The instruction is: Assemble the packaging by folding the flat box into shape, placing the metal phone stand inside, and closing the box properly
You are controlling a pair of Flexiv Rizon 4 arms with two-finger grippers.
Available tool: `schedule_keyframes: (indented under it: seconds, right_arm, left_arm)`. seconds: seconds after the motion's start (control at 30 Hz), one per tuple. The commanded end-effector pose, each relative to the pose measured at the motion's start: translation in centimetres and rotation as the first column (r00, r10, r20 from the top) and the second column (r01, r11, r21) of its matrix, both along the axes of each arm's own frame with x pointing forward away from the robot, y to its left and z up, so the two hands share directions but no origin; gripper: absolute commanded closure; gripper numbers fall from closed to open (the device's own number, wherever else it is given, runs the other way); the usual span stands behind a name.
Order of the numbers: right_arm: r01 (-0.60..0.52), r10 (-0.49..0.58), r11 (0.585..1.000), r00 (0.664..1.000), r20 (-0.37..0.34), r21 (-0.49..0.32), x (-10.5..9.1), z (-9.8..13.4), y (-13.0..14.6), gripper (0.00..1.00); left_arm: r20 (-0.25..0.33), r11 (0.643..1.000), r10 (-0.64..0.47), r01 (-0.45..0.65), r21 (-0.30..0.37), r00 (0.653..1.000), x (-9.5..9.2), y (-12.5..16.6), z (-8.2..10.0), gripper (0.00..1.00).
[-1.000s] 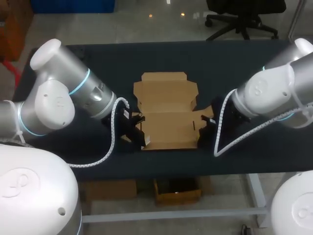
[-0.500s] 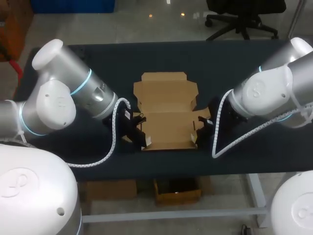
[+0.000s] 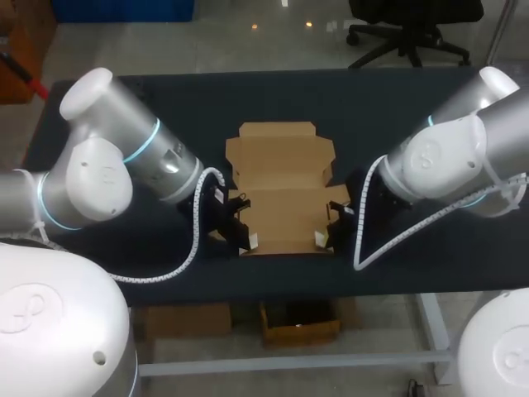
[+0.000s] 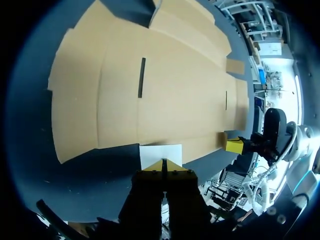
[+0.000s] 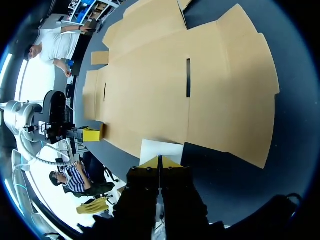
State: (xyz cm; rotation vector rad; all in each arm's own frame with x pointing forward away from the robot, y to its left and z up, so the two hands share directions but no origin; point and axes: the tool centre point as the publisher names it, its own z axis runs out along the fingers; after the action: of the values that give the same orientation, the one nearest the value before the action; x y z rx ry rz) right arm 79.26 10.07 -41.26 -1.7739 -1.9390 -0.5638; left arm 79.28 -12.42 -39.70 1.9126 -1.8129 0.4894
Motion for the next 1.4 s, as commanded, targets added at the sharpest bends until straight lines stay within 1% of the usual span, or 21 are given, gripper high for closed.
schedule_keyframes:
  seconds: [0.03,0.27,0.6,0.83,1.07,1.23,1.4]
  right_arm:
    - [-0.006,0.006,1.000,1.000,-0.010,0.000,0.3,-0.4,0.2,1.00]
    - [-0.001,0.001,1.000,1.000,-0.018,-0.014,0.4,-0.6,0.3,1.00]
    - [-0.001,0.000,0.999,0.999,-0.036,-0.042,0.3,-1.4,0.6,1.00]
    - [0.000,-0.003,0.999,0.999,-0.053,-0.052,0.0,-2.1,0.7,1.00]
    - [0.028,-0.027,0.999,1.000,0.006,-0.043,-0.7,0.1,-0.1,1.00]
    - [0.054,-0.053,0.998,0.997,0.060,-0.022,-1.3,2.2,-1.3,1.00]
    - [0.084,-0.082,0.996,0.992,0.091,-0.015,-1.6,3.4,-2.3,1.00]
  left_arm:
    - [0.002,1.000,0.000,-0.001,0.010,1.000,0.0,-0.5,-0.5,1.00]
    - [0.005,1.000,0.003,-0.003,0.019,1.000,-0.2,-0.6,-1.0,1.00]
    - [0.035,0.998,0.025,-0.027,0.048,0.999,-0.5,-0.7,-1.9,1.00]
    - [0.029,0.998,0.032,-0.033,0.057,0.999,-0.7,-0.4,-2.3,1.00]
    - [0.045,0.996,0.034,-0.037,0.076,0.998,-1.2,0.0,-1.1,1.00]
    - [0.072,0.996,0.034,-0.040,0.081,0.997,-1.2,0.4,0.4,1.00]
    - [0.088,0.997,0.032,-0.038,0.070,0.996,-0.9,1.0,1.8,1.00]
